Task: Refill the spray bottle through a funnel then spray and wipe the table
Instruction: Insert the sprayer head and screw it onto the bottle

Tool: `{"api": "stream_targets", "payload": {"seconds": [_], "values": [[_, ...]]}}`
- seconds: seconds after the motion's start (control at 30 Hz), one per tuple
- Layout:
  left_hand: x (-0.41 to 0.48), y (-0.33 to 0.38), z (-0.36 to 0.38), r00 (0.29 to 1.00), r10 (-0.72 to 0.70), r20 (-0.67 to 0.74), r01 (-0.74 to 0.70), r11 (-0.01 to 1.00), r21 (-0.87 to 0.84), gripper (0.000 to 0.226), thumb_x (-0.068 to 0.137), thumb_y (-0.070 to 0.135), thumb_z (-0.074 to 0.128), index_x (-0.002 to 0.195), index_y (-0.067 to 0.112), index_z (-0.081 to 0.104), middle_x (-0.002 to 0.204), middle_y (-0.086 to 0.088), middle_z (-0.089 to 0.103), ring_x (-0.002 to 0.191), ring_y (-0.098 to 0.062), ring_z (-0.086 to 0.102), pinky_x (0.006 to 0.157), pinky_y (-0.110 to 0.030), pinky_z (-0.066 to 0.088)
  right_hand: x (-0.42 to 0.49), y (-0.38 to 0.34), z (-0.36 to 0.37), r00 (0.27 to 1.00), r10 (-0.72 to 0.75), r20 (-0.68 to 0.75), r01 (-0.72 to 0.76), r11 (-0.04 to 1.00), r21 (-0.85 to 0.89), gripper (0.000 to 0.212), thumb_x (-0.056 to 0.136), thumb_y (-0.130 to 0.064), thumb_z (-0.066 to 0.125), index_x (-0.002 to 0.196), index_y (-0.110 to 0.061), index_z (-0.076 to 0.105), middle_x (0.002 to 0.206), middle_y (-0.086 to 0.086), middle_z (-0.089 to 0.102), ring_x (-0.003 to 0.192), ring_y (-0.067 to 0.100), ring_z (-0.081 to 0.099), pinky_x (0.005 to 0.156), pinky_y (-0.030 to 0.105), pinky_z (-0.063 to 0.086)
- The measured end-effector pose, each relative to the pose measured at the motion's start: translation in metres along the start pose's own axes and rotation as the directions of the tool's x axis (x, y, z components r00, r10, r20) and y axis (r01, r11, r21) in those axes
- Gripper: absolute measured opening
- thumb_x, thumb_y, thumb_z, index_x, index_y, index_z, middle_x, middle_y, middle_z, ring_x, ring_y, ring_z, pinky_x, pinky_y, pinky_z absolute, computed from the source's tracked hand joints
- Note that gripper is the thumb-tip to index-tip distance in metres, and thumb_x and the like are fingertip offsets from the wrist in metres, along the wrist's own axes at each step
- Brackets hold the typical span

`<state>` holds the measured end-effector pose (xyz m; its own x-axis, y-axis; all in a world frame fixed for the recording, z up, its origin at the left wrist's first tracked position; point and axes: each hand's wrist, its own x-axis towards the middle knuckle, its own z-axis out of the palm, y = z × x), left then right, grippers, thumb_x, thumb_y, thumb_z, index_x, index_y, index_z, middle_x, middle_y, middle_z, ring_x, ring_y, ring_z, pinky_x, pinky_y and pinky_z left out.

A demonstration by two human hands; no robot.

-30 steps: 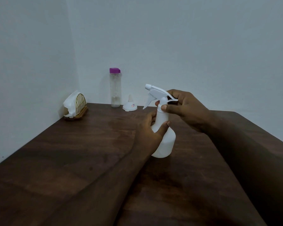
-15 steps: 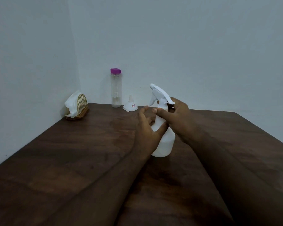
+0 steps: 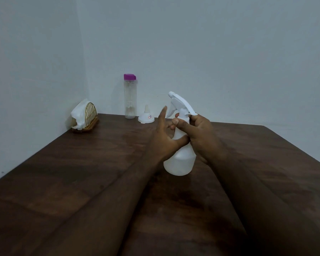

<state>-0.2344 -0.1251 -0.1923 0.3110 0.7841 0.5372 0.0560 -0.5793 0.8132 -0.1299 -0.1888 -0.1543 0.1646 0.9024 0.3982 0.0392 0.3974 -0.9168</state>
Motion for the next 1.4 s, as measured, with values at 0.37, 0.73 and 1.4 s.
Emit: {"api": "stream_targets", "payload": {"seconds": [0.37, 0.73, 1.4], "values": [[-0.004, 0.003, 0.005, 0.995, -0.007, -0.098, 0.008, 1.000, 0.012, 0.092, 0.073, 0.033, 0.081, 0.143, 0.014, 0.027, 0.094, 0.013, 0.065, 0.087, 0.004, 0.064, 0.074, -0.017, 0.051, -0.003, 0.006, 0.010, 0.989, -0.051, -0.138, 0.052, 0.999, 0.004, 0.019, 0.092, -0.018, 0.065, 0.107, -0.007, 0.060, 0.084, 0.004, 0.072, 0.078, 0.021, 0.071, 0.069, 0.036, 0.058], [-0.007, 0.004, 0.007, 0.993, -0.023, -0.114, 0.024, 1.000, 0.005, 0.100, 0.067, 0.046, 0.074, 0.145, 0.015, 0.021, 0.095, 0.008, 0.068, 0.090, -0.001, 0.066, 0.080, -0.024, 0.054, -0.009, 0.007, 0.014, 0.979, -0.073, -0.191, 0.076, 0.997, 0.009, 0.028, 0.090, -0.020, 0.071, 0.110, -0.016, 0.052, 0.099, 0.009, 0.074, 0.089, 0.022, 0.073, 0.079, 0.038, 0.059], [-0.009, 0.003, 0.007, 0.987, -0.016, -0.158, 0.020, 1.000, 0.024, 0.084, 0.079, 0.022, 0.075, 0.146, 0.012, 0.024, 0.086, 0.011, 0.067, 0.084, 0.003, 0.064, 0.070, -0.006, 0.046, -0.012, 0.009, 0.023, 0.966, -0.126, -0.227, 0.118, 0.992, -0.048, 0.022, 0.090, -0.019, 0.071, 0.103, -0.020, 0.053, 0.090, 0.002, 0.076, 0.085, 0.019, 0.074, 0.079, 0.039, 0.060]]}}
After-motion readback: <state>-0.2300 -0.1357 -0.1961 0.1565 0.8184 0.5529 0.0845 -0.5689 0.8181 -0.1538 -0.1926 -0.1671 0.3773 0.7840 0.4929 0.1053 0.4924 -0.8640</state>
